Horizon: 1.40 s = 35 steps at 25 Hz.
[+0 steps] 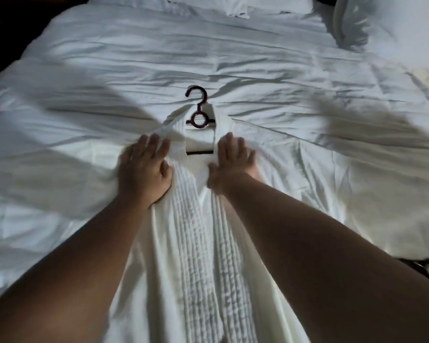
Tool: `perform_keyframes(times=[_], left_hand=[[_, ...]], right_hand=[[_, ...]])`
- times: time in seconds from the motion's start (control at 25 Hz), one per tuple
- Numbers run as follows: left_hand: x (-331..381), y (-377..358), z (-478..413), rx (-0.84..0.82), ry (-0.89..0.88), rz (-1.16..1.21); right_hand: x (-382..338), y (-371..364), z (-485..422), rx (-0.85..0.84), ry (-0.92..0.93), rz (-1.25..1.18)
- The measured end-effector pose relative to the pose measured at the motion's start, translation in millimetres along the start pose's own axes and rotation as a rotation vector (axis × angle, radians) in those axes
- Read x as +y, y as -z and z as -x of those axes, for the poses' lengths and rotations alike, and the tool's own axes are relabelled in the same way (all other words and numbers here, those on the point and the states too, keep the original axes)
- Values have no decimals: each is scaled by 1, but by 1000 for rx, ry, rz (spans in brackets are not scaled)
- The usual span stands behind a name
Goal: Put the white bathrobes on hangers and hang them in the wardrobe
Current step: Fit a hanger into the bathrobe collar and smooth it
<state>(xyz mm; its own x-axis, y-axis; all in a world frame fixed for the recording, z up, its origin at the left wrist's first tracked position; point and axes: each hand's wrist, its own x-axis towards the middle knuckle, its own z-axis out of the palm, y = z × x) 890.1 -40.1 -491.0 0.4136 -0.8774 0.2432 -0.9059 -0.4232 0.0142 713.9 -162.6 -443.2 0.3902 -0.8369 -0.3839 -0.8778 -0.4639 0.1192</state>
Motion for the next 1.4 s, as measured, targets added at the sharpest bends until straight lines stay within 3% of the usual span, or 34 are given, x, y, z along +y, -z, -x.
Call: perform_keyframes(times=[0.12,0.24,0.32,0.4,0.52,0.56,0.64,0.72,0.8,0.92,1.0,1.08,1.16,1.28,1.32,1.4], left_hand=[[17,41,9,-261,25,24],[49,113,100,-238,-88,304],[65,156,211,-186,-94,492],[66,192,327,-164,-33,650],[21,205,447,-174,28,770],[4,204,474,-177,118,786],[-15,219,508,-168,429,816],[-18,234,517,-64,808,785],[-34,242,508,-71,1079,768],[-65,241,486,-153,1442,1082],[-72,239,471,-130,1547,1383],[-83,243,447,-84,1538,1641],[-99,249,420,-22,1498,1876],[-120,250,386,70,1549,2063],[-121,254,377,57,1544,2086],[-119,268,362,0,1448,2133]], right_hand=[[-22,19,58,-25,46,-75],[2,-2,195,-66,236,-546],[46,-47,300,145,249,-653],[102,-92,403,312,97,-725],[178,-131,502,478,-371,-763],[194,-133,514,453,-556,-778],[216,-131,514,209,-778,-767],[224,-125,498,-107,-710,-610],[225,-124,491,-296,-609,-377],[220,-119,502,-272,-543,-191],[211,-101,517,-168,-597,-389],[201,-76,528,-16,-520,-763],[193,-51,533,-23,-421,-1158],[194,-39,524,-136,-428,-1879],[198,-37,521,-140,-418,-2028],[207,-28,518,-123,-426,-2061]])
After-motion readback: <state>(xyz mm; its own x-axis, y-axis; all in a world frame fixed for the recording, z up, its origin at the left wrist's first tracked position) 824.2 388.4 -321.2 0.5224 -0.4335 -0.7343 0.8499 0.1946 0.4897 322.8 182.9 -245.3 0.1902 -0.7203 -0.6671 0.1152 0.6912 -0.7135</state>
